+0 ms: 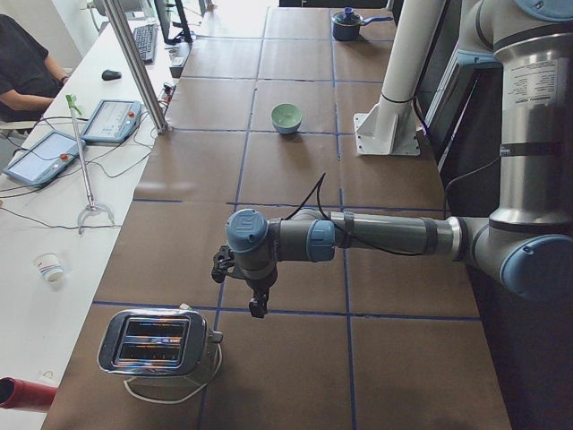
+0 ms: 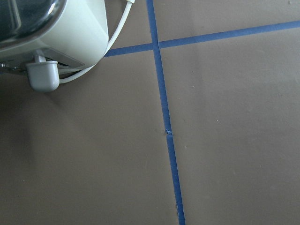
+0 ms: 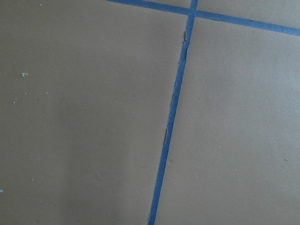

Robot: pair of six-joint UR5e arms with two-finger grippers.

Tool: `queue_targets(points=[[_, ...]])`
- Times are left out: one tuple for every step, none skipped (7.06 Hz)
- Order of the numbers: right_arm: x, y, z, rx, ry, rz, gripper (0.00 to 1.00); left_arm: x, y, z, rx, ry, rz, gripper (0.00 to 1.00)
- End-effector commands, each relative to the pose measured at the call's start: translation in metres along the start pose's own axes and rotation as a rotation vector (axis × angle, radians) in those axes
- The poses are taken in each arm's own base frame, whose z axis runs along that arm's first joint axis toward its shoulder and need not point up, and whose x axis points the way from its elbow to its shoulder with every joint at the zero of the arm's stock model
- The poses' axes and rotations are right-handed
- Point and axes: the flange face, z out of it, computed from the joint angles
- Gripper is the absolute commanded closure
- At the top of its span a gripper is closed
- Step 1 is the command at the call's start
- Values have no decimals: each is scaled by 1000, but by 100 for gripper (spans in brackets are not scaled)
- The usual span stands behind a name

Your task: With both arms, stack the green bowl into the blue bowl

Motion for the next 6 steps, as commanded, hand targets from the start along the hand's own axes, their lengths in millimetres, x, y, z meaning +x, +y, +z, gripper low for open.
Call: queue_targets(points=[[1, 0, 1, -2, 0, 2, 0, -2, 0, 2, -4, 1, -4, 0], [-1, 0, -1, 2, -6, 0, 0, -4, 1, 4, -8, 0, -8, 0], [-2, 0, -1, 3, -5, -1, 0, -4, 2, 4, -8, 0, -52, 0], [-2, -1, -2, 5, -5, -2, 0, 0, 0, -1, 4, -1, -83, 0], [-2, -1, -2, 5, -5, -3, 0, 0, 0, -2, 4, -1, -81, 0], [-3, -1, -2, 6, -5, -3, 0, 1, 0, -3, 7, -2, -77, 0]])
